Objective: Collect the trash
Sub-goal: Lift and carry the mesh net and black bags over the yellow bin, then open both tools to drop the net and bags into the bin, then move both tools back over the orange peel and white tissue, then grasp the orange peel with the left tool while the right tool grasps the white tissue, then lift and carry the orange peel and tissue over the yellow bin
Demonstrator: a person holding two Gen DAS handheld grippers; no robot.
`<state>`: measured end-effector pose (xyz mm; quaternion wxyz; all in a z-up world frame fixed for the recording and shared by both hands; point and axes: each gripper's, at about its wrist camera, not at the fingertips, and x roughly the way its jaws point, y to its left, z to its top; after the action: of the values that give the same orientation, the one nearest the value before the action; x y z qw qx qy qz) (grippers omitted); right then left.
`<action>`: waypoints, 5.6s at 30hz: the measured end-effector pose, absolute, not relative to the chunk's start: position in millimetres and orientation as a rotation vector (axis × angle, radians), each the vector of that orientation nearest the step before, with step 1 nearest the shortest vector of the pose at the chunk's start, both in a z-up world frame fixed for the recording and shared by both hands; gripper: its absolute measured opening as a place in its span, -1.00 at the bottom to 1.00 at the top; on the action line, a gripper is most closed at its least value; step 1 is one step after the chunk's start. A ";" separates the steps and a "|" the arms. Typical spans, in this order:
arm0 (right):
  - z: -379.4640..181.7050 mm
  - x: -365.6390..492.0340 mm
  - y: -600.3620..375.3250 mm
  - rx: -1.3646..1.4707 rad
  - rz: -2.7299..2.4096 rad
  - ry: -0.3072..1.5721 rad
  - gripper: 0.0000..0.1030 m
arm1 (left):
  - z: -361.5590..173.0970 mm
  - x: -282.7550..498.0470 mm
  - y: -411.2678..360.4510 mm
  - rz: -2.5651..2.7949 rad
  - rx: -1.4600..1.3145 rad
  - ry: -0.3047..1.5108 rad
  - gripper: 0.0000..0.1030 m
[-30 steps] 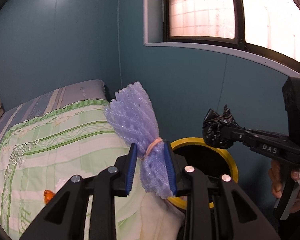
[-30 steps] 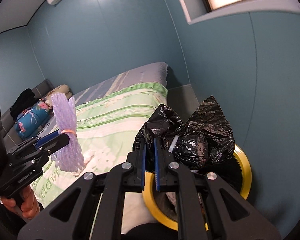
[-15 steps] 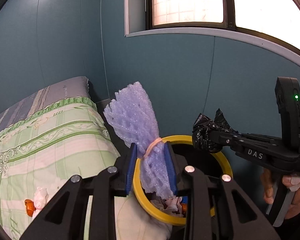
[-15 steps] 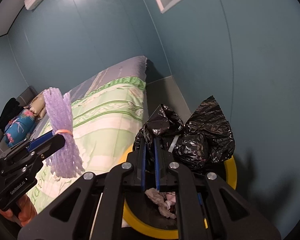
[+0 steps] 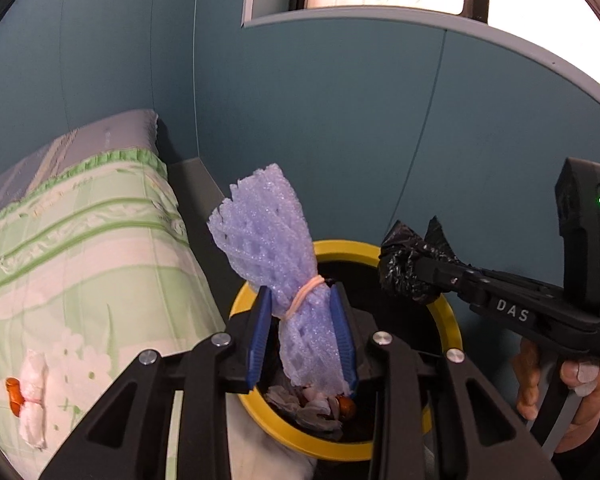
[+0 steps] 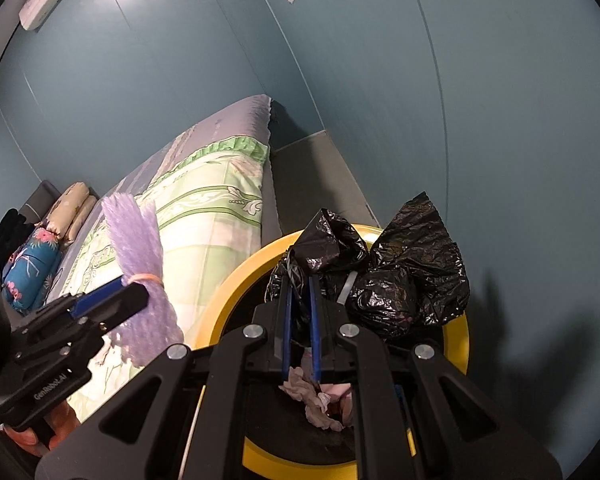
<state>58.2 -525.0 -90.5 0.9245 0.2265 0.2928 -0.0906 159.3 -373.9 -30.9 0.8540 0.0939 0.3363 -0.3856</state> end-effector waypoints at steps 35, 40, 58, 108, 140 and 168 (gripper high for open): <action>-72.4 70.4 -473.1 0.480 -0.016 0.598 0.29 | -59.8 243.3 -226.9 -0.526 0.051 0.839 0.55; -73.2 91.1 -430.7 0.445 0.070 0.636 0.29 | -68.3 258.7 -172.4 -0.414 0.034 0.856 0.55; -82.7 156.6 -280.9 0.289 0.316 0.786 0.29 | -128.5 313.0 -21.6 -0.130 -0.024 0.943 0.55; -195.3 304.7 -107.6 0.040 0.349 1.114 -0.22 | -181.7 364.6 60.5 0.015 -0.067 1.066 0.46; -59.0 142.5 -276.6 0.196 0.314 0.753 -0.69 | -136.9 336.7 -27.7 -0.087 0.034 0.986 -0.92; 25.4 1.1 -384.2 0.238 0.074 0.310 -0.69 | 73.0 113.5 -155.6 -0.530 0.065 0.435 -0.92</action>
<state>1.1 -384.2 25.4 0.9803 0.1181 0.1542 0.0366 113.5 -155.6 73.0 0.9413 0.0317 0.2134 -0.2596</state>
